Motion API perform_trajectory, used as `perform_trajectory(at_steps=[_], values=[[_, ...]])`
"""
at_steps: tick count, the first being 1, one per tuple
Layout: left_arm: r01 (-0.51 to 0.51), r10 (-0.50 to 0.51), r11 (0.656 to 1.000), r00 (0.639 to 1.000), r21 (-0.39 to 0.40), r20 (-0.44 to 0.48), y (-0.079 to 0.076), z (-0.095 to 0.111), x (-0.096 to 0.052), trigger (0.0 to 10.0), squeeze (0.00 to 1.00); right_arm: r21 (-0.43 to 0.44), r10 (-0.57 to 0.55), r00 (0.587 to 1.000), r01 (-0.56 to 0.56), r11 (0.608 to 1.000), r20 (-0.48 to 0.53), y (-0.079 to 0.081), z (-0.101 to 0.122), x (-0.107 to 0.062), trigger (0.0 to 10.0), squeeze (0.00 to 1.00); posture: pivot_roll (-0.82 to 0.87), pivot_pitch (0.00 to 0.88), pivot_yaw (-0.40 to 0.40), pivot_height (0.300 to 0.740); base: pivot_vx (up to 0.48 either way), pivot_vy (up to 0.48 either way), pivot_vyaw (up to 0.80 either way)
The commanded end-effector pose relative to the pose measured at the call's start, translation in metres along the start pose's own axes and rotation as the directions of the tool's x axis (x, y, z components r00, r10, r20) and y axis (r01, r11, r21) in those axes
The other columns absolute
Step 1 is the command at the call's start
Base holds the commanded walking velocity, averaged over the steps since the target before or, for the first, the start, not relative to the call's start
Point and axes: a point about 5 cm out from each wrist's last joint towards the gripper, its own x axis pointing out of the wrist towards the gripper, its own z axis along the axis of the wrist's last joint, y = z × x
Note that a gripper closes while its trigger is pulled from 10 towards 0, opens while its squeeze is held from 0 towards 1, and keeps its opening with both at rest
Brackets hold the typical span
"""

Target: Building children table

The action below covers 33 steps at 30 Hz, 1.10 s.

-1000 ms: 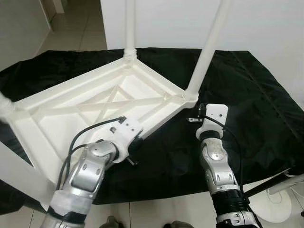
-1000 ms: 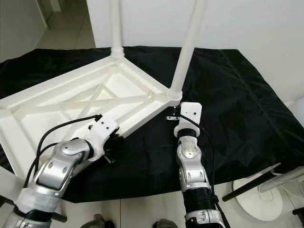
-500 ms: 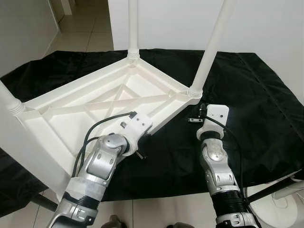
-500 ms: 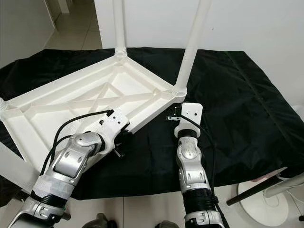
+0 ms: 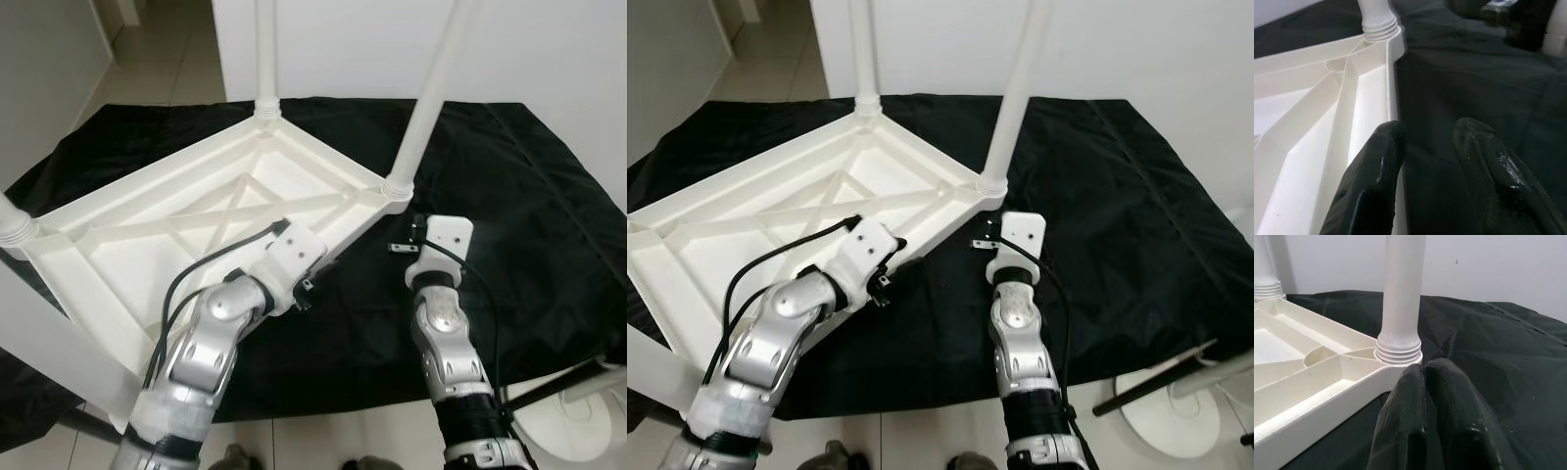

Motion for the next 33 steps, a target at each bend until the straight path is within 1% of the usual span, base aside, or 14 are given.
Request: perform_trajectory(at_steps=[1, 3, 4, 5, 7, 11, 15, 17, 20, 26, 27, 29, 32, 33], values=[[-0.090, 0.090, 0.996, 0.995, 0.003, 0.040, 0.003, 0.003, -0.006, 10.0, 0.00, -0.001, 0.005, 1.000, -0.005, 1.000, -0.002, 0.002, -0.001, -0.001, 10.0, 0.00, -0.07, 0.029, 0.007, 0.740, 0.000, 0.000, 0.00], [-0.062, 0.064, 0.998, 0.996, -0.027, 0.057, 0.000, 0.001, -0.012, 10.0, 0.00, 0.000, 0.010, 1.000, -0.010, 1.000, -0.004, 0.003, -0.002, -0.001, 10.0, 0.00, -0.07, 0.030, 0.005, 0.740, 0.000, 0.000, 0.00], [-0.025, 0.031, 0.997, 0.997, -0.079, 0.075, -0.002, 0.000, -0.018, 10.0, 0.00, 0.002, 0.016, 1.000, -0.016, 1.000, -0.005, 0.004, -0.002, -0.001, 10.0, 0.00, -0.07, 0.030, 0.005, 0.740, 0.000, 0.000, 0.00], [-0.025, 0.031, 0.997, 0.997, -0.079, 0.075, -0.002, 0.000, -0.018, 10.0, 0.00, 0.002, 0.016, 1.000, -0.016, 1.000, -0.005, 0.004, -0.002, -0.001, 10.0, 0.00, -0.07, 0.030, 0.005, 0.740, 0.000, 0.000, 0.00], [0.030, -0.010, 0.988, 0.991, -0.153, 0.131, -0.008, 0.002, -0.030, 10.0, 0.00, 0.007, 0.040, 0.999, -0.040, 0.999, -0.003, 0.006, -0.001, -0.001, 10.0, 0.00, -0.06, 0.036, -0.004, 0.740, 0.000, 0.000, 0.00], [0.039, -0.015, 0.986, 0.989, -0.164, 0.148, -0.009, 0.003, -0.034, 10.0, 0.00, 0.008, 0.049, 0.999, -0.049, 0.999, 0.000, 0.007, -0.001, -0.002, 10.0, 0.00, -0.06, 0.037, -0.006, 0.740, 0.000, 0.000, 0.00], [-0.040, 0.075, 0.981, 0.981, -0.189, 0.179, -0.007, 0.001, -0.039, 10.0, 0.00, 0.014, 0.084, 0.996, -0.085, 0.996, 0.031, 0.009, 0.001, -0.005, 10.0, 0.00, -0.06, 0.035, -0.005, 0.740, 0.000, 0.000, 0.00], [-0.165, 0.206, 0.962, 0.961, -0.219, 0.185, -0.002, -0.004, -0.041, 10.0, 0.00, 0.019, 0.098, 0.991, -0.100, 0.995, 0.089, 0.007, 0.005, -0.012, 10.0, 0.00, -0.06, 0.033, -0.002, 0.740, 0.000, 0.000, 0.00], [-0.209, 0.253, 0.952, 0.948, -0.224, 0.191, -0.002, -0.007, -0.044, 10.0, 0.00, 0.004, 0.099, 0.990, -0.100, 0.995, 0.102, 0.002, 0.004, -0.018, 10.0, 0.00, -0.07, 0.033, 0.000, 0.740, 0.000, 0.000, 0.00], [-0.213, 0.251, 0.954, 0.951, -0.210, 0.177, -0.004, -0.010, -0.050, 10.0, 0.00, -0.009, 0.099, 0.991, -0.099, 0.995, 0.090, -0.001, 0.000, -0.021, 10.0, 0.00, -0.07, 0.035, 0.001, 0.740, 0.000, 0.000, 0.00], [-0.241, 0.274, 0.950, 0.950, -0.200, 0.152, -0.002, -0.012, -0.051, 10.0, 0.00, -0.016, 0.093, 0.993, -0.092, 0.996, 0.080, -0.003, -0.002, -0.022, 10.0, 0.00, -0.06, 0.039, 0.002, 0.740, 0.000, 0.000, 0.00], [-0.303, 0.338, 0.923, 0.933, -0.237, 0.125, 0.005, -0.011, -0.044, 10.0, 0.00, -0.015, 0.088, 0.994, -0.088, 0.996, 0.071, -0.002, -0.004, -0.022, 10.0, 0.00, -0.06, 0.039, 0.004, 0.740, 0.000, 0.000, 0.00], [-0.322, 0.360, 0.912, 0.925, -0.254, 0.121, 0.008, -0.010, -0.040, 10.0, 0.00, -0.014, 0.089, 0.994, -0.088, 0.996, 0.069, -0.001, -0.004, -0.022, 10.0, 0.00, -0.06, 0.038, 0.005, 0.740, 0.000, 0.000, 0.00], [-0.372, 0.405, 0.893, 0.909, -0.255, 0.094, 0.014, -0.008, -0.025, 10.0, 0.00, -0.006, 0.091, 0.993, -0.091, 0.996, 0.072, 0.004, -0.002, -0.019, 10.0, 0.00, -0.06, 0.035, 0.007, 0.740, 0.000, 0.000, 0.00]])
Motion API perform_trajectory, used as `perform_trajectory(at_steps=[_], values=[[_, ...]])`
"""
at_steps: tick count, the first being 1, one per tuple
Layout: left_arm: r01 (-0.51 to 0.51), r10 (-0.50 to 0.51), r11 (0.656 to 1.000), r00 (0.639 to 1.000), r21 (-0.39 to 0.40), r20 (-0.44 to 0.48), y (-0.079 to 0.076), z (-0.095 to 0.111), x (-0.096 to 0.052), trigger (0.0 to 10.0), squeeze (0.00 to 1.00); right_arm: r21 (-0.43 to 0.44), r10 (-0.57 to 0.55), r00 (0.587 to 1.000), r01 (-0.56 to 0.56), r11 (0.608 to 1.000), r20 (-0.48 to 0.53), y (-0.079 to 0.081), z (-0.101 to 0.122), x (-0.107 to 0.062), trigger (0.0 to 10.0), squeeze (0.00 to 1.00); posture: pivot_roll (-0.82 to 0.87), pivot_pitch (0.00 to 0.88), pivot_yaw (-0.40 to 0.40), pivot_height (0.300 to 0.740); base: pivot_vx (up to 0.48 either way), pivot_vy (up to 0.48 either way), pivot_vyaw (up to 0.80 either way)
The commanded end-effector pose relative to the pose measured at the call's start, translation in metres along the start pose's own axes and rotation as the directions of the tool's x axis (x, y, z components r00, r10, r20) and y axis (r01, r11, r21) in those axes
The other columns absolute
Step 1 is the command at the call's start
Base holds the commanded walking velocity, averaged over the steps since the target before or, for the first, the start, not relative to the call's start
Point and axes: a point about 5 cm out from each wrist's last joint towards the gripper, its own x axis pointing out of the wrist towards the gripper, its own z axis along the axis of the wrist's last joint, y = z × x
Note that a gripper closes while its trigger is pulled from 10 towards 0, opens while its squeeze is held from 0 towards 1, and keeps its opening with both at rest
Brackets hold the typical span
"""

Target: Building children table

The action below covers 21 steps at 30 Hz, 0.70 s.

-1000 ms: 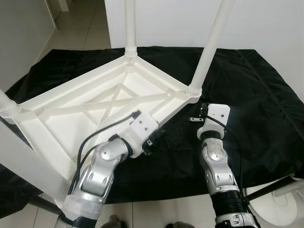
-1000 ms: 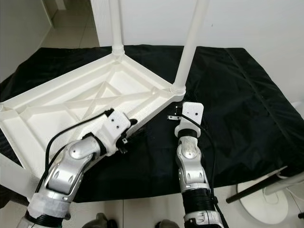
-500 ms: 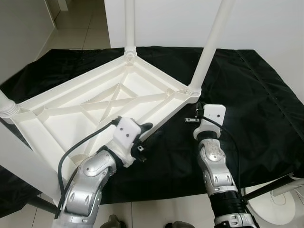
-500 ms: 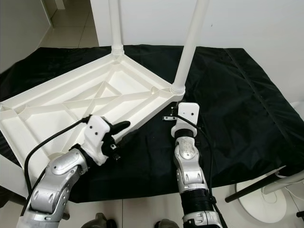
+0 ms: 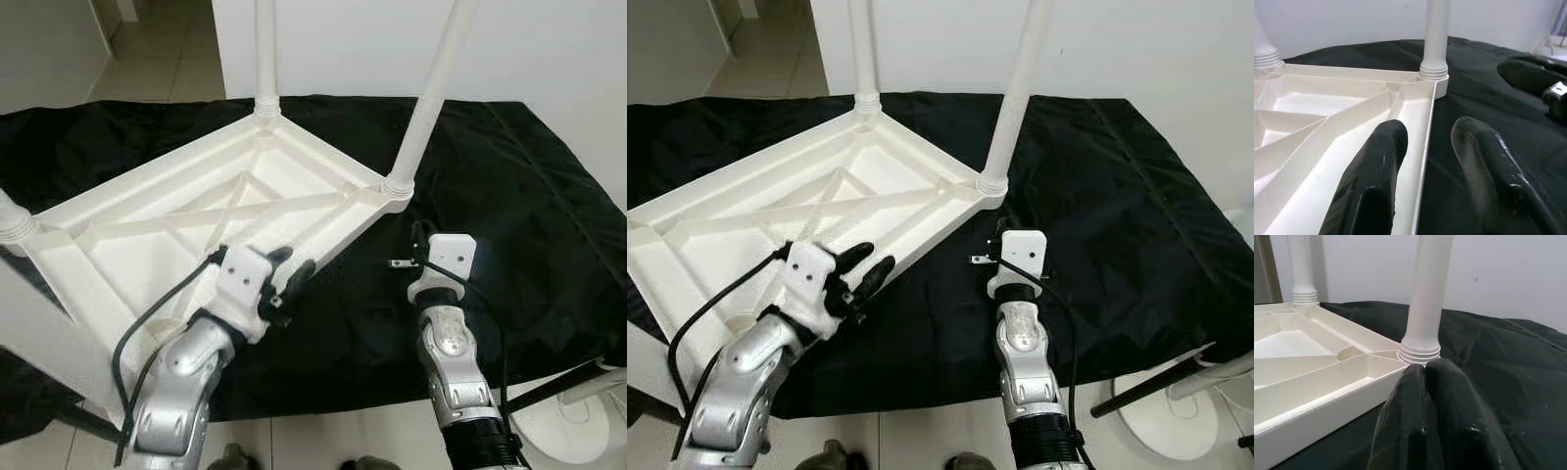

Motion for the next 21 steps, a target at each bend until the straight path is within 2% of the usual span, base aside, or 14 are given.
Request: perform_trajectory(at_steps=[1, 4, 5, 8, 9, 11, 14, 15, 17, 19, 20, 21], values=[[-0.183, 0.184, 0.983, 0.982, 0.021, -0.047, 0.009, -0.006, 0.014, 10.0, 0.00, 0.003, -0.001, 1.000, 0.001, 1.000, 0.001, 0.005, 0.001, 0.004, 10.0, 0.00, -0.06, 0.035, 0.007, 0.740, 0.000, 0.000, 0.00], [-0.221, 0.222, 0.975, 0.973, 0.028, -0.054, 0.009, -0.008, 0.023, 10.0, 0.00, 0.011, -0.001, 1.000, 0.001, 1.000, 0.007, 0.008, 0.003, 0.006, 10.0, 0.00, -0.07, 0.032, 0.011, 0.740, 0.000, 0.000, 0.00], [-0.261, 0.261, 0.965, 0.963, 0.002, -0.072, 0.010, -0.010, 0.030, 10.0, 0.00, 0.017, -0.005, 1.000, 0.005, 1.000, 0.007, 0.010, 0.004, 0.009, 10.0, 0.00, -0.08, 0.028, 0.014, 0.740, 0.000, 0.000, 0.00], [-0.288, 0.286, 0.958, 0.954, -0.015, -0.087, 0.011, -0.011, 0.036, 10.0, 0.00, 0.020, -0.008, 1.000, 0.008, 1.000, 0.007, 0.012, 0.005, 0.011, 10.0, 0.00, -0.08, 0.028, 0.014, 0.740, 0.000, 0.000, 0.00], [-0.305, 0.302, 0.952, 0.950, -0.027, -0.080, 0.010, -0.010, 0.046, 10.0, 0.00, 0.018, -0.018, 1.000, 0.018, 1.000, -0.008, 0.015, 0.007, 0.016, 10.0, 0.00, -0.08, 0.027, 0.016, 0.740, 0.000, 0.000, 0.00], [-0.307, 0.305, 0.951, 0.949, -0.016, -0.073, 0.010, -0.009, 0.048, 10.0, 0.00, 0.015, -0.019, 1.000, 0.019, 1.000, -0.014, 0.016, 0.007, 0.018, 10.0, 0.00, -0.08, 0.027, 0.016, 0.740, 0.000, 0.000, 0.00], [-0.334, 0.330, 0.942, 0.941, -0.044, -0.075, 0.012, -0.011, 0.053, 10.0, 0.00, 0.027, 0.005, 1.000, -0.005, 1.000, -0.001, 0.021, 0.010, 0.022, 10.0, 0.00, -0.10, 0.017, 0.031, 0.740, 0.000, 0.000, 0.00], [-0.355, 0.347, 0.931, 0.933, -0.086, -0.096, 0.015, -0.015, 0.055, 10.0, 0.00, 0.041, 0.015, 1.000, -0.015, 0.999, 0.009, 0.023, 0.011, 0.023, 10.0, 0.00, -0.10, 0.017, 0.031, 0.740, 0.000, 0.000, 0.00], [-0.369, 0.356, 0.922, 0.927, -0.117, -0.113, 0.016, -0.018, 0.057, 10.0, 0.00, 0.048, 0.022, 1.000, -0.022, 0.999, 0.011, 0.025, 0.010, 0.024, 10.0, 0.00, -0.11, 0.010, 0.038, 0.740, 0.000, 0.000, 0.00], [-0.408, 0.402, 0.911, 0.911, -0.059, -0.093, 0.021, -0.019, 0.058, 10.0, 0.00, 0.052, 0.032, 0.999, -0.033, 0.998, 0.016, 0.023, 0.009, 0.024, 10.0, 0.00, -0.11, 0.002, 0.034, 0.740, 0.000, 0.000, 0.00], [-0.408, 0.402, 0.911, 0.911, -0.059, -0.093, 0.021, -0.019, 0.058, 10.0, 0.00, 0.052, 0.032, 0.999, -0.033, 0.998, 0.016, 0.023, 0.009, 0.024, 10.0, 0.00, -0.11, 0.002, 0.034, 0.740, 0.000, 0.000, 0.00], [-0.439, 0.436, 0.898, 0.897, -0.031, -0.068, 0.025, -0.017, 0.057, 10.0, 0.00, 0.057, 0.032, 0.999, -0.033, 0.998, 0.019, 0.021, 0.008, 0.023, 10.0, 0.00, -0.11, 0.002, 0.034, 0.740, 0.000, 0.000, 0.00]])
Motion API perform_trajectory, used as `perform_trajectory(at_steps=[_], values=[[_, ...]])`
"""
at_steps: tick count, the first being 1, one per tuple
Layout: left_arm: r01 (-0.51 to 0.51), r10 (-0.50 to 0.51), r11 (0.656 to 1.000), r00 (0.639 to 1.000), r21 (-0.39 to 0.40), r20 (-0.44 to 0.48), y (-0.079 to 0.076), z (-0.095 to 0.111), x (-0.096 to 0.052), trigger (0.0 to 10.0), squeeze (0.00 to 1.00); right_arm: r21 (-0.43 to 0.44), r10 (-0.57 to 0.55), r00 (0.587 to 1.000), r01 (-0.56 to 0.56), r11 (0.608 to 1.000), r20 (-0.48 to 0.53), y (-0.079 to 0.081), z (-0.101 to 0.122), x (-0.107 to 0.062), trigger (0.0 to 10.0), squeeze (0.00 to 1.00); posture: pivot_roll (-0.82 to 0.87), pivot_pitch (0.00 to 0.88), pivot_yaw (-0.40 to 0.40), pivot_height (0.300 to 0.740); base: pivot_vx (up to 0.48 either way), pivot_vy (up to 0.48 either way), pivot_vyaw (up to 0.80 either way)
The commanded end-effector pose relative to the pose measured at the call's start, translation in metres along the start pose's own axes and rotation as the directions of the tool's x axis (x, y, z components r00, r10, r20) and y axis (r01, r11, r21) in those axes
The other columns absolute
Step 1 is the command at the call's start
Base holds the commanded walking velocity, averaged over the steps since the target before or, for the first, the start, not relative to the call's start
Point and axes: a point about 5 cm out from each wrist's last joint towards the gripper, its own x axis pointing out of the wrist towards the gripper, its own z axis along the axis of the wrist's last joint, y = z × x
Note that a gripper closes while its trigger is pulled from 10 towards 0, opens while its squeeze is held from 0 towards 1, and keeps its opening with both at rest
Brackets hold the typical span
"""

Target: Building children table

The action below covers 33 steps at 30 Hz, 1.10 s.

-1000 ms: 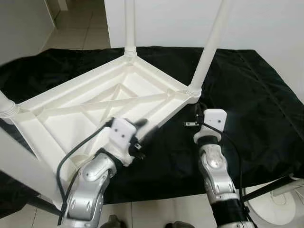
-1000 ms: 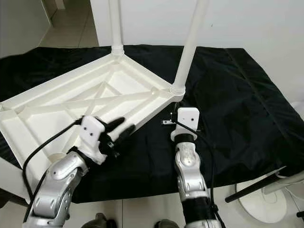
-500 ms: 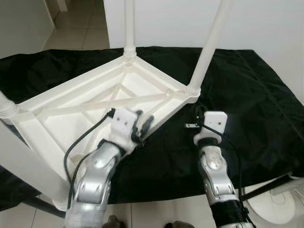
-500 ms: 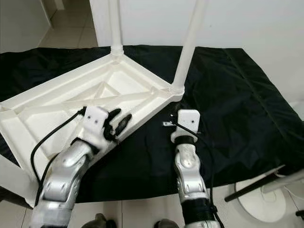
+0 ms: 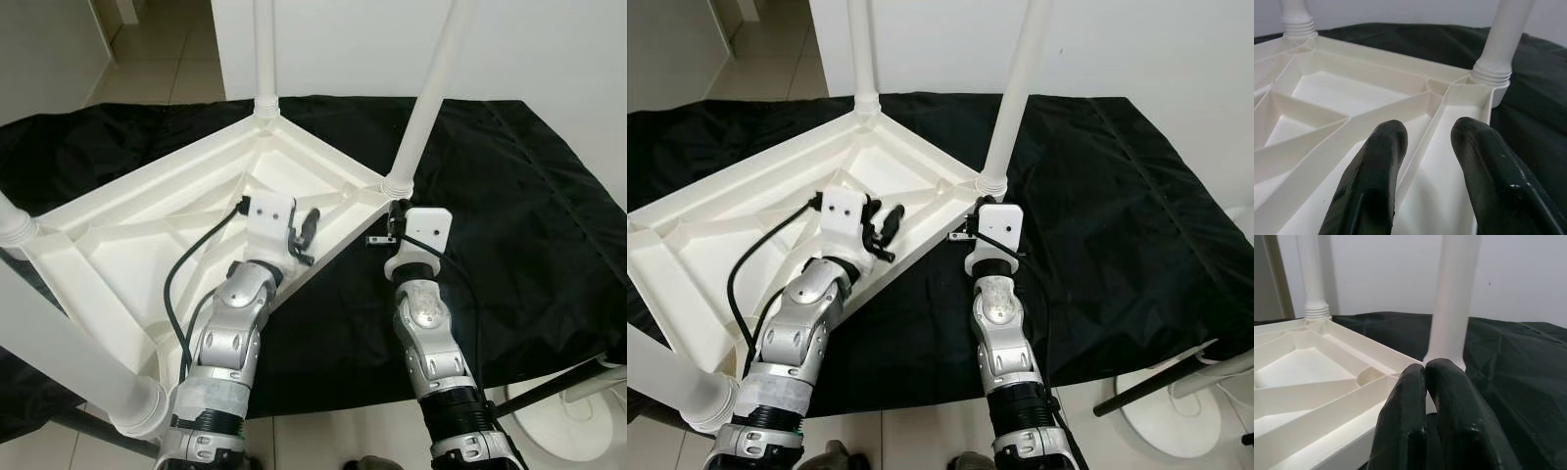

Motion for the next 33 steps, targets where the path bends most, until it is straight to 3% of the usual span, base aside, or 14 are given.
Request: perform_trajectory(at_steps=[1, 3, 5, 6, 9, 10, 15, 33], values=[[-0.224, 0.224, 0.974, 0.974, 0.025, 0.023, 0.014, 0.000, -0.002, 10.0, 0.00, 0.011, 0.005, 1.000, -0.005, 1.000, 0.006, -0.001, -0.001, -0.001, 10.0, 0.00, -0.11, 0.002, 0.034, 0.740, 0.000, 0.000, 0.00], [-0.301, 0.301, 0.954, 0.953, -0.009, 0.017, 0.028, -0.006, -0.005, 10.0, 0.00, 0.012, 0.050, 0.999, -0.050, 0.999, 0.021, -0.005, -0.003, -0.007, 10.0, 0.00, -0.12, 0.000, 0.028, 0.740, 0.000, 0.000, 0.00], [-0.311, 0.311, 0.950, 0.951, -0.016, 0.005, 0.032, -0.010, -0.005, 10.0, 0.00, 0.013, 0.072, 0.997, -0.073, 0.997, 0.028, -0.006, -0.004, -0.009, 10.0, 0.00, -0.12, 0.000, 0.028, 0.740, 0.000, 0.000, 0.00], [-0.287, 0.285, 0.957, 0.958, 0.045, 0.042, 0.034, -0.009, -0.007, 10.0, 0.00, 0.004, 0.113, 0.993, -0.114, 0.994, 0.033, -0.009, -0.006, -0.014, 10.0, 0.00, -0.12, 0.000, 0.029, 0.740, 0.000, 0.000, 0.00], [-0.257, 0.255, 0.966, 0.965, 0.026, 0.062, 0.037, -0.008, -0.009, 10.0, 0.00, -0.014, 0.143, 0.989, -0.143, 0.990, 0.038, -0.017, -0.007, -0.018, 10.0, 0.00, -0.12, 0.000, 0.028, 0.740, 0.000, 0.000, 0.00], [-0.242, 0.242, 0.970, 0.966, -0.008, 0.086, 0.041, -0.007, -0.013, 10.0, 0.00, -0.006, 0.140, 0.989, -0.140, 0.990, 0.041, -0.028, -0.009, -0.023, 10.0, 0.00, -0.12, 0.000, 0.028, 0.740, 0.000, 0.000, 0.00], [-0.222, 0.222, 0.975, 0.969, -0.006, 0.109, 0.044, -0.009, -0.018, 10.0, 0.00, -0.043, 0.142, 0.989, -0.140, 0.989, 0.040, -0.040, -0.014, -0.030, 10.0, 0.00, -0.12, 0.000, 0.030, 0.740, 0.000, 0.000, 0.00], [-0.226, 0.215, 0.973, 0.961, 0.043, 0.176, 0.052, -0.010, -0.032, 10.0, 0.00, -0.023, 0.131, 0.990, -0.130, 0.991, 0.057, -0.042, -0.016, -0.032, 10.0, 0.00, -0.11, 0.009, 0.042, 0.740, 0.000, 0.000, 0.00]])
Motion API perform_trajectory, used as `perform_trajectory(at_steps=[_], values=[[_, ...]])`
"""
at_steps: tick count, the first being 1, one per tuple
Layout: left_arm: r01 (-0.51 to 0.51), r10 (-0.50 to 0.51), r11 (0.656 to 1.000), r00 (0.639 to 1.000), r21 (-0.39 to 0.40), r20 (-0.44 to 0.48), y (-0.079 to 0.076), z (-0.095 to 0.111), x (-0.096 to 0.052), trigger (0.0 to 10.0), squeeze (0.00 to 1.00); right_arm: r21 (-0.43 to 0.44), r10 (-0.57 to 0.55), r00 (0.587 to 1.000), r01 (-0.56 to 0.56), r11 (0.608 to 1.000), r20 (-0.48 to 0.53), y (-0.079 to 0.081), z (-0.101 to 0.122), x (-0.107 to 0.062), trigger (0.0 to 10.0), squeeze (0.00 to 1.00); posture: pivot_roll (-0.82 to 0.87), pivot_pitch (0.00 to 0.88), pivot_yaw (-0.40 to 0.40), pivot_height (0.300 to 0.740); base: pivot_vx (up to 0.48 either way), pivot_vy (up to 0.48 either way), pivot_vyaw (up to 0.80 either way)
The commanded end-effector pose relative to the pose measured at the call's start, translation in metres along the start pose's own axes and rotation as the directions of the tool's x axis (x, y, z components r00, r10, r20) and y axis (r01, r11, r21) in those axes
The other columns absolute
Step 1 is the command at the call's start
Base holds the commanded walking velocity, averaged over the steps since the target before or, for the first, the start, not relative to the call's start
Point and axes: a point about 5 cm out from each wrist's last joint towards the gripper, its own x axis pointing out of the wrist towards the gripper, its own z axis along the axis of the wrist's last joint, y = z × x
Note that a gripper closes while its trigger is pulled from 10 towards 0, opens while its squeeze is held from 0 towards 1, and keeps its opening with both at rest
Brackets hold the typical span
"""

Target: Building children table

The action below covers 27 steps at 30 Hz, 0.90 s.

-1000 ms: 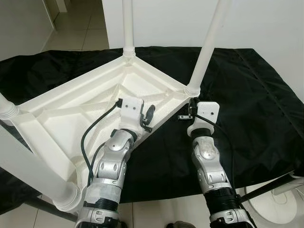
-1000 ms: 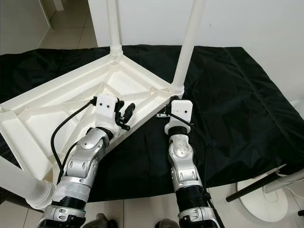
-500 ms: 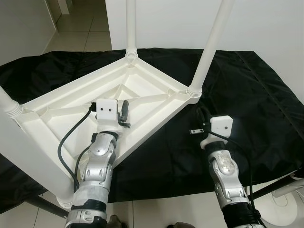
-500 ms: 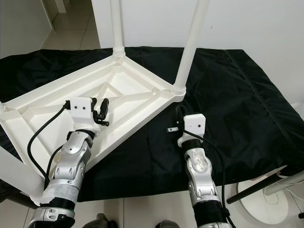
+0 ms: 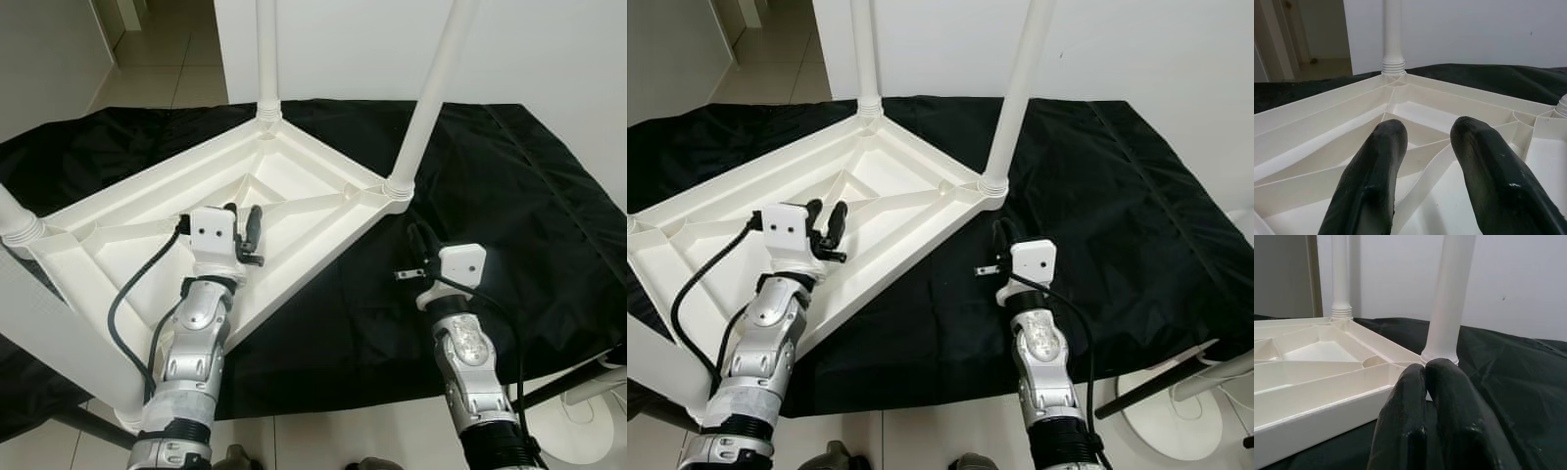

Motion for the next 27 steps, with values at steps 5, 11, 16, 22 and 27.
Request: perform_trajectory(at_steps=[5, 11, 16, 22, 27], values=[[0.076, -0.077, 0.997, 0.997, -0.007, -0.002, -0.004, -0.004, -0.015, 10.0, 0.00, 0.015, -0.007, 1.000, 0.007, 1.000, 0.002, 0.001, -0.001, -0.002, 10.0, 0.00, -0.10, 0.022, 0.041, 0.740, 0.000, 0.000, 0.00], [0.110, -0.110, 0.994, 0.994, 0.008, -0.007, -0.006, -0.008, -0.023, 10.0, 0.00, 0.025, 0.003, 1.000, -0.003, 1.000, 0.000, 0.005, -0.002, -0.004, 10.0, 0.00, -0.10, 0.029, 0.039, 0.740, 0.000, 0.000, 0.00], [0.111, -0.111, 0.994, 0.993, 0.012, -0.033, -0.004, -0.018, -0.022, 10.0, 0.00, 0.035, 0.012, 1.000, -0.012, 0.999, 0.000, 0.008, -0.002, -0.004, 10.0, 0.00, -0.09, 0.036, 0.033, 0.740, 0.000, 0.000, 0.00], [0.132, -0.130, 0.990, 0.991, 0.059, -0.035, 0.010, -0.017, -0.016, 10.0, 0.00, 0.033, 0.019, 1.000, -0.020, 0.999, 0.009, 0.008, 0.000, -0.002, 10.0, 0.00, -0.10, 0.034, 0.033, 0.740, 0.000, 0.000, 0.00], [0.134, -0.132, 0.987, 0.991, 0.086, -0.033, 0.020, -0.014, -0.012, 10.0, 0.00, 0.032, 0.019, 1.000, -0.019, 0.999, 0.011, 0.008, 0.001, -0.001, 10.0, 0.00, -0.10, 0.034, 0.037, 0.740, 0.000, 0.000, 0.00]])
